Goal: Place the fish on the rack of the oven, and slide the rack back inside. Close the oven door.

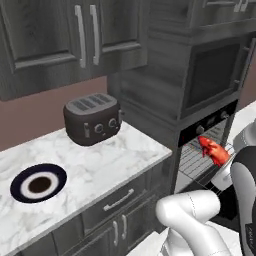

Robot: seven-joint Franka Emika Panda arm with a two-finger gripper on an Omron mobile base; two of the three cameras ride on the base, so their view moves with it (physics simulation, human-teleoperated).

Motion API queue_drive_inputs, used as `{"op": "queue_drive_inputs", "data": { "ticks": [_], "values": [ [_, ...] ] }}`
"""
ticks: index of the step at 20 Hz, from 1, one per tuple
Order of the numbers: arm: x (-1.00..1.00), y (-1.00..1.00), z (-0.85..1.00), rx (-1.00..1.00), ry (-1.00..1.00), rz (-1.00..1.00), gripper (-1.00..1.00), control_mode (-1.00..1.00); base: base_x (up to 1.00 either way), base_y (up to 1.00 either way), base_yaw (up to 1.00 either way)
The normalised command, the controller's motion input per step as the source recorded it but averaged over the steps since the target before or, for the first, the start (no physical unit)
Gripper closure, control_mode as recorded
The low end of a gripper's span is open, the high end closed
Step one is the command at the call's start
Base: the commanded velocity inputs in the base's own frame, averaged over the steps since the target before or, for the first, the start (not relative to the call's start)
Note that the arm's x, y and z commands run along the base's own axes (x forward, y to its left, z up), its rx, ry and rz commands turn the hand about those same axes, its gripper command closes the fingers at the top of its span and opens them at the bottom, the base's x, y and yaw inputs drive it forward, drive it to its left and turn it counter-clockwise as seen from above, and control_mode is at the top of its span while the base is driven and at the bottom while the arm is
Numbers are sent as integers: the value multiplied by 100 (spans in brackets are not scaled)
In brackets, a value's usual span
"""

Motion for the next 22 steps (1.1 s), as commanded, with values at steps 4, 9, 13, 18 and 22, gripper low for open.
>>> {"op": "queue_drive_inputs", "data": {
  "ticks": [4, 9, 13, 18, 22],
  "values": [
    [0, 0, 0, 0, 0, 0, 100, 100, 0, -55, -46],
    [0, 0, 0, 0, 0, 0, 100, 100, 0, -52, -47],
    [0, 0, 0, 0, 0, 0, 100, 100, 0, -32, -44],
    [0, 0, 0, 0, 0, 0, 100, 100, 5, -2, -43],
    [0, 0, 0, 0, 0, 0, 100, 100, 11, 0, -42]
  ]
}}
